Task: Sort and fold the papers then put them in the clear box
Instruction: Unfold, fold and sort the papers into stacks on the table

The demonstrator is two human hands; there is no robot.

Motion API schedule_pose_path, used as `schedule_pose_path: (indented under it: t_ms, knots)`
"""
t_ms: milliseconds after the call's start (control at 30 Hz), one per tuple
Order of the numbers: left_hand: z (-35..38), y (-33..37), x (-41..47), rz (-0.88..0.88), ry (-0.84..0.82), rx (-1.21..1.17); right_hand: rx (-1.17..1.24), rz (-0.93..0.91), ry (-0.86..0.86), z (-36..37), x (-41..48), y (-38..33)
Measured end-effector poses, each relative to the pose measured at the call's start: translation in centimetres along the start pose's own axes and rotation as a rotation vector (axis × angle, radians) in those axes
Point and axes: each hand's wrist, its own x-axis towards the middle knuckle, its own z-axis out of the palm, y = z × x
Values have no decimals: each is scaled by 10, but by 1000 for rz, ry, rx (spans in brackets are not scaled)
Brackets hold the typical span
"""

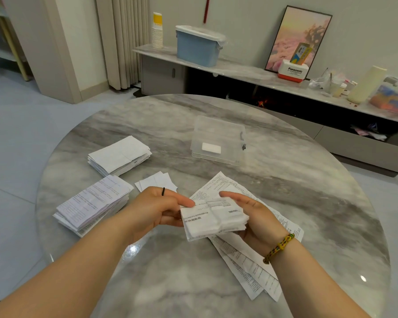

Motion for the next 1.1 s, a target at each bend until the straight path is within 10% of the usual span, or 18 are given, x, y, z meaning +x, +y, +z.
schedule_pose_path:
  t_ms: [567, 867, 1100]
  knots:
    - [-23, -2, -21, 175, 302, 420, -374, -41, -16, 34, 3, 6]
    - [-114, 23, -52, 179, 788, 578, -505, -96, -182, 132, 44, -4]
    - [-142, 7, -52, -34, 672, 759, -769, -95, -204, 181, 65, 8]
